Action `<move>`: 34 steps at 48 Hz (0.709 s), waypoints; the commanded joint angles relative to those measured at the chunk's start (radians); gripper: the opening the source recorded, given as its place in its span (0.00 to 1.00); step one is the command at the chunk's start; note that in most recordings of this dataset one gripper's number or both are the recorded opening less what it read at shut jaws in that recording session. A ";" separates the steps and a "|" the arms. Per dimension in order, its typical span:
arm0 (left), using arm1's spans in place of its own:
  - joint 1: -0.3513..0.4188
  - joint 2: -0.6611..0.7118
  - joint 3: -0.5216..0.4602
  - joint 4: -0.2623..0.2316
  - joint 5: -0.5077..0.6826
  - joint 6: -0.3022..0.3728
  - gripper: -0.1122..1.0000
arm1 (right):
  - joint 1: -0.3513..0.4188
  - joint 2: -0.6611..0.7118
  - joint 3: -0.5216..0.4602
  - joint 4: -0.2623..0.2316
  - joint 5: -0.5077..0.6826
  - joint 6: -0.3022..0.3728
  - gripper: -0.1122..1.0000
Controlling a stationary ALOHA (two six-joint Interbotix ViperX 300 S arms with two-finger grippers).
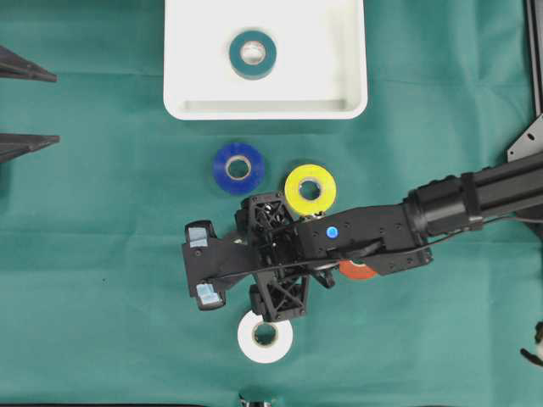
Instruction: Pick up the tape from a random location and place it into the white case.
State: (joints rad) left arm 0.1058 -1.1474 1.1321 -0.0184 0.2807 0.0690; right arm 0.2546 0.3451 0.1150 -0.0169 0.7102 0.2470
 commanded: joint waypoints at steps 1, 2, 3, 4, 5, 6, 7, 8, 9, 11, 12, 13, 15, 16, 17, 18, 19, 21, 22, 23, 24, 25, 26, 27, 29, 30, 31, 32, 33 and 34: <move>-0.002 0.011 -0.008 0.002 -0.008 0.002 0.97 | 0.002 -0.005 -0.009 0.000 -0.020 0.002 0.93; -0.002 0.011 -0.008 0.002 -0.008 0.002 0.97 | 0.002 -0.002 -0.009 -0.002 -0.021 0.002 0.93; -0.002 0.011 -0.008 0.002 -0.008 0.002 0.97 | 0.002 0.002 -0.008 0.000 -0.023 0.002 0.93; -0.002 0.011 -0.008 0.003 -0.009 0.002 0.97 | 0.002 0.005 -0.008 0.000 -0.025 0.002 0.93; -0.002 0.012 -0.008 0.002 -0.008 0.002 0.97 | 0.002 0.008 -0.009 0.000 -0.025 0.002 0.93; -0.002 0.011 -0.008 0.003 -0.008 0.002 0.97 | 0.002 0.011 -0.008 0.000 -0.026 0.002 0.93; -0.002 0.011 -0.008 0.003 -0.008 0.002 0.97 | 0.002 0.014 -0.009 0.000 -0.026 0.002 0.93; -0.002 0.011 -0.008 0.002 -0.008 0.002 0.97 | 0.003 0.017 -0.008 0.000 -0.028 0.002 0.93; -0.002 0.011 -0.008 0.002 -0.009 0.002 0.97 | 0.002 0.018 -0.008 0.000 -0.028 0.002 0.93; -0.002 0.012 -0.008 0.003 -0.008 0.002 0.97 | 0.003 0.025 -0.008 0.000 -0.034 0.002 0.93; -0.002 0.011 -0.008 0.003 -0.008 0.002 0.97 | 0.003 0.028 -0.009 0.000 -0.035 0.002 0.93; -0.002 0.011 -0.008 0.003 -0.008 0.002 0.97 | 0.003 0.029 -0.008 0.000 -0.038 0.002 0.93; -0.002 0.011 -0.008 0.003 -0.008 0.002 0.97 | 0.003 0.032 -0.008 0.000 -0.044 0.002 0.93; -0.002 0.012 -0.008 0.003 -0.008 0.002 0.97 | 0.003 0.035 -0.009 0.000 -0.048 0.002 0.93; -0.002 0.012 -0.008 0.003 -0.008 0.002 0.97 | 0.003 0.035 -0.008 0.000 -0.049 0.000 0.93; -0.002 0.012 -0.008 0.003 -0.008 0.003 0.97 | 0.005 0.037 -0.008 -0.002 -0.052 0.002 0.93; -0.002 0.012 -0.008 0.003 -0.008 0.003 0.97 | 0.006 0.040 -0.009 0.000 -0.055 0.000 0.93; -0.002 0.011 -0.008 0.005 -0.008 0.003 0.97 | 0.006 0.043 -0.008 0.000 -0.060 0.000 0.93; -0.002 0.011 -0.008 0.005 -0.006 0.003 0.97 | 0.008 0.044 -0.008 0.000 -0.063 0.000 0.93; -0.002 0.011 -0.006 0.005 -0.006 0.003 0.97 | 0.008 0.046 -0.008 0.000 -0.064 0.000 0.93; -0.002 0.011 -0.006 0.005 -0.006 0.003 0.97 | 0.008 0.049 -0.008 0.000 -0.064 0.000 0.93; -0.002 0.012 -0.006 0.005 -0.006 0.003 0.97 | 0.009 0.051 -0.008 0.000 -0.066 0.000 0.93; -0.002 0.011 -0.006 0.005 -0.006 0.003 0.97 | 0.008 0.052 -0.009 0.000 -0.067 0.000 0.93; -0.002 0.012 -0.008 0.005 -0.006 0.003 0.97 | 0.009 0.054 -0.008 0.000 -0.069 0.000 0.93; -0.002 0.011 -0.006 0.005 -0.006 0.003 0.97 | 0.009 0.058 -0.008 0.000 -0.072 0.002 0.92; -0.002 0.011 -0.008 0.005 -0.006 0.003 0.97 | 0.009 0.061 -0.008 0.000 -0.074 0.002 0.92; -0.002 0.012 -0.006 0.005 -0.006 0.003 0.97 | 0.011 0.063 -0.009 0.000 -0.075 0.002 0.92; -0.002 0.012 -0.008 0.005 -0.006 0.003 0.97 | 0.011 0.066 -0.008 0.000 -0.077 0.002 0.92; -0.002 0.011 -0.006 0.005 -0.006 0.003 0.97 | 0.011 0.067 -0.008 0.000 -0.077 0.002 0.92; -0.002 0.012 -0.006 0.005 -0.006 0.003 0.97 | 0.011 0.071 -0.009 0.000 -0.077 0.002 0.91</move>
State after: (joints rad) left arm 0.1058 -1.1490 1.1336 -0.0169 0.2823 0.0706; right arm 0.2608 0.4264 0.1150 -0.0169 0.6397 0.2470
